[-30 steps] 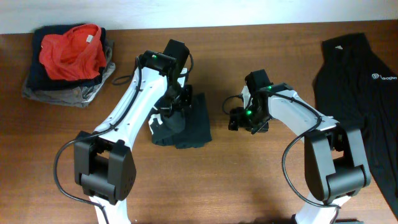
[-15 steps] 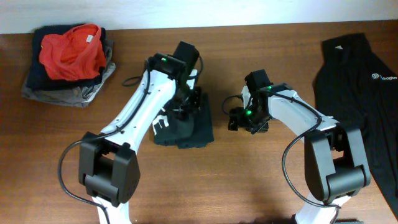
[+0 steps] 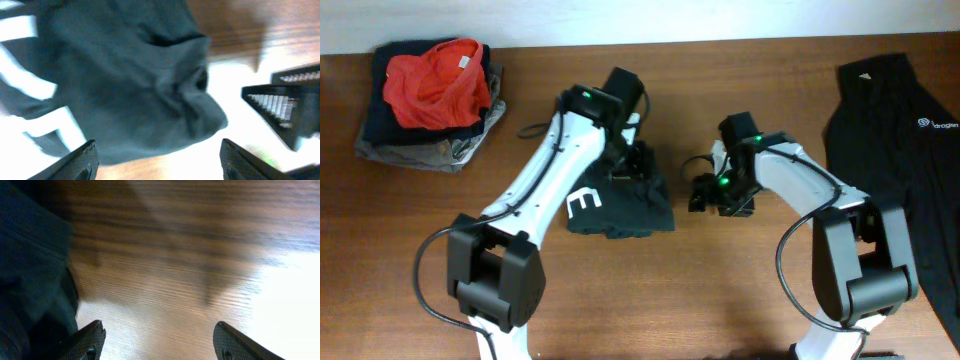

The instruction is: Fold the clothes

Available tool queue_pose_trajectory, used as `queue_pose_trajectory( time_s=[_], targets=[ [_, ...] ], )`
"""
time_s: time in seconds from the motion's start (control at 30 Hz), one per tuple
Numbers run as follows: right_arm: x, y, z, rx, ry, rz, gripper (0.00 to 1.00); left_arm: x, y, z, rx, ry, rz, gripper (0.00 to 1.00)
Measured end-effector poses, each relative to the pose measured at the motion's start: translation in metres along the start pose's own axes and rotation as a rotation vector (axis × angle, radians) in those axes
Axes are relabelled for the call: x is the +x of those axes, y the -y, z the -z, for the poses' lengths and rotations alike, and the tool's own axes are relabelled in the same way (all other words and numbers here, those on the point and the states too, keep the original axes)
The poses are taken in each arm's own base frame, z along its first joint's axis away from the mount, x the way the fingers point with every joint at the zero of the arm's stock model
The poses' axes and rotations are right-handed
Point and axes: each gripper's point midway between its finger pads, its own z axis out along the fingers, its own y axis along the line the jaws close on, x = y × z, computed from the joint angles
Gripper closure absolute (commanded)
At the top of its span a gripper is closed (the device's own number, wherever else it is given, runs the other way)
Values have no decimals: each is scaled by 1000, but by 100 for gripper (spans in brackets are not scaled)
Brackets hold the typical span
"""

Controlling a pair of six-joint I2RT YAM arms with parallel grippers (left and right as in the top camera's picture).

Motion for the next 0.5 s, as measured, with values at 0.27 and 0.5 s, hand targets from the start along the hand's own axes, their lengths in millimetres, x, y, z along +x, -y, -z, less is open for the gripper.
queue_pose_trajectory(
  time_s=[0.27,0.5],
  targets=[
    [-32,-16,47,-188,69,29,26,-3,-76,33,-117,-2,163,23],
    [-57,-70,66,-309,188,225,22,17,-119,13,-201,-82,237,26]
  ],
)
